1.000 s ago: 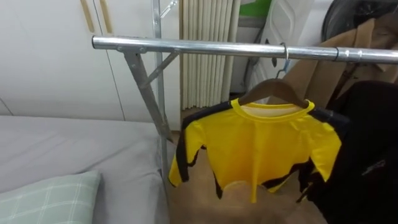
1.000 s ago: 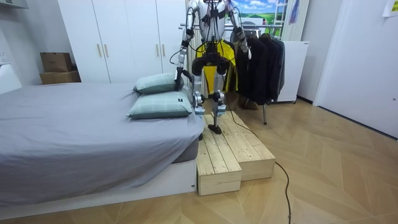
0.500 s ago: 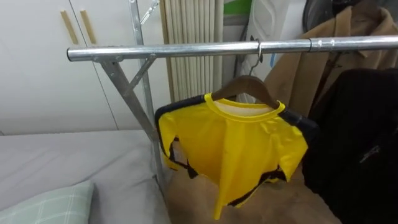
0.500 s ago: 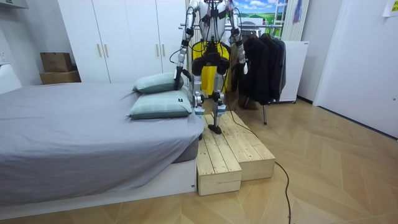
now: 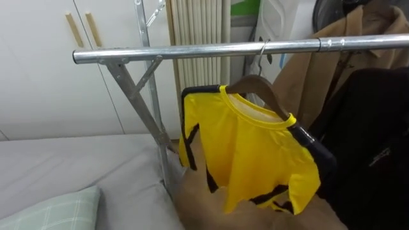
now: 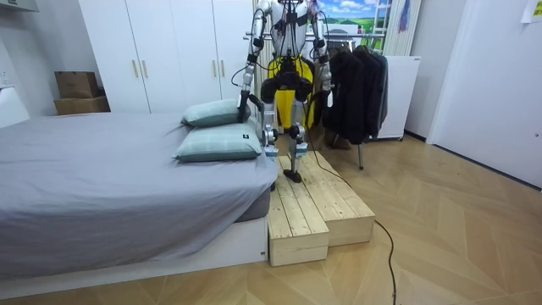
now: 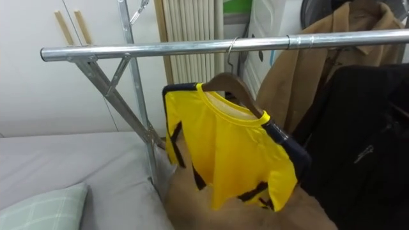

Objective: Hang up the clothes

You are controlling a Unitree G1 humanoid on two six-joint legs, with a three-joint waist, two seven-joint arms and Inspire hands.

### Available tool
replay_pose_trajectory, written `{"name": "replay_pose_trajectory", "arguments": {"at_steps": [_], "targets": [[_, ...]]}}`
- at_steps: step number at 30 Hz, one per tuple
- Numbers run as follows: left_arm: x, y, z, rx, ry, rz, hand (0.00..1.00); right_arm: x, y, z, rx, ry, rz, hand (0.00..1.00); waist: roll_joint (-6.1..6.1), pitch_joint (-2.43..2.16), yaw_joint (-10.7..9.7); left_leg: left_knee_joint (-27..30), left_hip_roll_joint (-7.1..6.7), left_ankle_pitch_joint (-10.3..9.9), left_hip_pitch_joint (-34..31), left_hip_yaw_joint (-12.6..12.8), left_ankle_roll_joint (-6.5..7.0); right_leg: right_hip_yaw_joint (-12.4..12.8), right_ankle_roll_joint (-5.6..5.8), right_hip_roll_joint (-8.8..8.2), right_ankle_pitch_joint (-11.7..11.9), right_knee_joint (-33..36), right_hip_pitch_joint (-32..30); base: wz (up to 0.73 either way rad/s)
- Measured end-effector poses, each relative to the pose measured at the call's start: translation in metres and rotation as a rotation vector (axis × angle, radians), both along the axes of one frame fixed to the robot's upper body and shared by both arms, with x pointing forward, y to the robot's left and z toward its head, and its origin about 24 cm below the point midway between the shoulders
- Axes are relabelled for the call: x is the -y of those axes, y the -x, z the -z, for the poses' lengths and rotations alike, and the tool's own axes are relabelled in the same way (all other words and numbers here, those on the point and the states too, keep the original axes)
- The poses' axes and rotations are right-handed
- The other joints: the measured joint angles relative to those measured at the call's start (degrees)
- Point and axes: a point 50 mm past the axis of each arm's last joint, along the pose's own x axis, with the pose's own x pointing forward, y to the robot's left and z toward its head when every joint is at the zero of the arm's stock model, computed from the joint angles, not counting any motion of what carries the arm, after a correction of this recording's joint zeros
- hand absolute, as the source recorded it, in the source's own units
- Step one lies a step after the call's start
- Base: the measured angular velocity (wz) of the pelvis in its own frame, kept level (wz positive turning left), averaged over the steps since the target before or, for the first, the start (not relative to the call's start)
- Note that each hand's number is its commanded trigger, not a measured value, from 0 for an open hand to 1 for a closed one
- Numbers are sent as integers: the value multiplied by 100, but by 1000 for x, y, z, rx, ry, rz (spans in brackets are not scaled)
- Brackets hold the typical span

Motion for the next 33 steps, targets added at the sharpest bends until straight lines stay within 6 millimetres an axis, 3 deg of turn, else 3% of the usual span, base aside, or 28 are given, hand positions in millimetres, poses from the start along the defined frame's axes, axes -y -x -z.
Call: {"name": "replay_pose_trajectory", "arguments": {"at_steps": [4, 13, 23, 33], "targets": [[2, -1, 1, -20, 8, 21, 0, -5, 9, 2, -45, -34, 31, 0, 59, -6, -6, -1, 0, 0, 13, 0, 0, 4, -2, -1, 2, -4, 15, 0], [6, -5, 2, -58, 19, 52, 0, -12, 17, 4, -117, -86, 51, 0, 64, 0, -33, -5, 1, 0, 47, -20, 0, 11, 0, 5, 4, 8, 41, 0], [6, -9, 2, -61, 27, 25, 0, -14, 9, 5, -114, -104, 46, 0, 50, 22, -91, -15, 5, 0, 75, -10, 0, -67, 17, -5, 7, 4, 66, 2], [8, -10, 3, -50, 20, -2, 0, -15, 1, 5, -103, -103, 6, 0, 51, 15, -90, -16, 5, 0, 73, -13, 0, -65, 34, -4, 17, 3, 63, 0]]}}
